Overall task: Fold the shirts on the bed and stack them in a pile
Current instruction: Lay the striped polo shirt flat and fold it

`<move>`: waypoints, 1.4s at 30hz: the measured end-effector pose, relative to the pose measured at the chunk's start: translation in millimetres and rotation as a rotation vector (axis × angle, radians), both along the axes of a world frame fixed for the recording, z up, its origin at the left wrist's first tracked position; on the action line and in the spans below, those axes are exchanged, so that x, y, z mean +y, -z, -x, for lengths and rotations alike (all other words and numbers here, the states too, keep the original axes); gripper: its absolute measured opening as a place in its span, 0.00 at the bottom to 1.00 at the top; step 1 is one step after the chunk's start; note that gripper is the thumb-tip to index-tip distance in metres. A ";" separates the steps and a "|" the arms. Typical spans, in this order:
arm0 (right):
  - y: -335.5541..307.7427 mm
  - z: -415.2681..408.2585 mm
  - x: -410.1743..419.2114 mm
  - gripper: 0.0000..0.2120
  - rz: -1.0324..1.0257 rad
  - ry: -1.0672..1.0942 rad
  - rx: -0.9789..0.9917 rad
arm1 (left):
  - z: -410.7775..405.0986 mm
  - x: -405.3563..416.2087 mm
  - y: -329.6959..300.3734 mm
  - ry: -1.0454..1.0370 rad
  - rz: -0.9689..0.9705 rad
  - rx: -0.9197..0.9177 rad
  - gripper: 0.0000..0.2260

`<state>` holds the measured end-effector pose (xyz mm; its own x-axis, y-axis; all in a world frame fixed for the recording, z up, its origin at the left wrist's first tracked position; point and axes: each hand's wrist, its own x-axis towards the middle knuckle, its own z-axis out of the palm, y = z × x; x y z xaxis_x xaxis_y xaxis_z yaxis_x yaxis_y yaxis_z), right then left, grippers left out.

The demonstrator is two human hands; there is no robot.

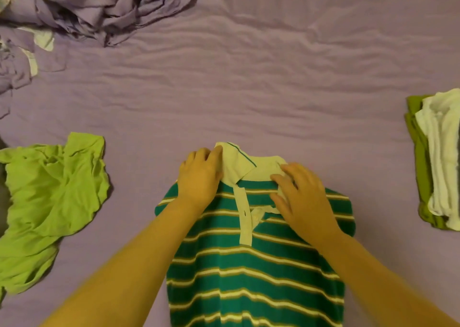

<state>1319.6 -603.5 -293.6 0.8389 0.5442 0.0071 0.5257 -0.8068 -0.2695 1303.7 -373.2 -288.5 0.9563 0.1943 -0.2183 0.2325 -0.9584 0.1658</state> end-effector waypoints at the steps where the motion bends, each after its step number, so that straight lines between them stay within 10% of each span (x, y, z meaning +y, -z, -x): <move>1: 4.7 0.6 2.1 0.17 0.073 -0.086 -0.008 | -2.1 1.6 2.7 -0.001 -0.006 -0.001 0.23; 8: 10.2 7.6 14.9 0.15 0.142 -0.123 0.056 | 32.0 -24.0 -1.4 0.237 -0.050 -0.315 0.12; 14: -2.8 44.0 16.1 0.11 0.001 -0.080 0.053 | 63.9 -42.1 8.4 0.212 0.369 -0.001 0.11; 21: -9.0 66.8 14.0 0.11 0.033 0.150 0.328 | 56.0 -38.8 4.1 0.223 0.303 0.084 0.11; 28: -5.1 51.8 24.3 0.33 0.055 0.108 0.293 | 40.8 -41.6 -4.6 0.336 0.203 0.051 0.08; 36: 0.4 23.9 23.5 0.11 0.027 -0.017 0.276 | 27.1 -28.2 -17.5 0.581 0.245 0.026 0.04; 42: 4.7 36.8 19.7 0.29 -0.086 0.014 0.263 | 22.6 -26.7 -16.5 0.477 0.337 0.249 0.08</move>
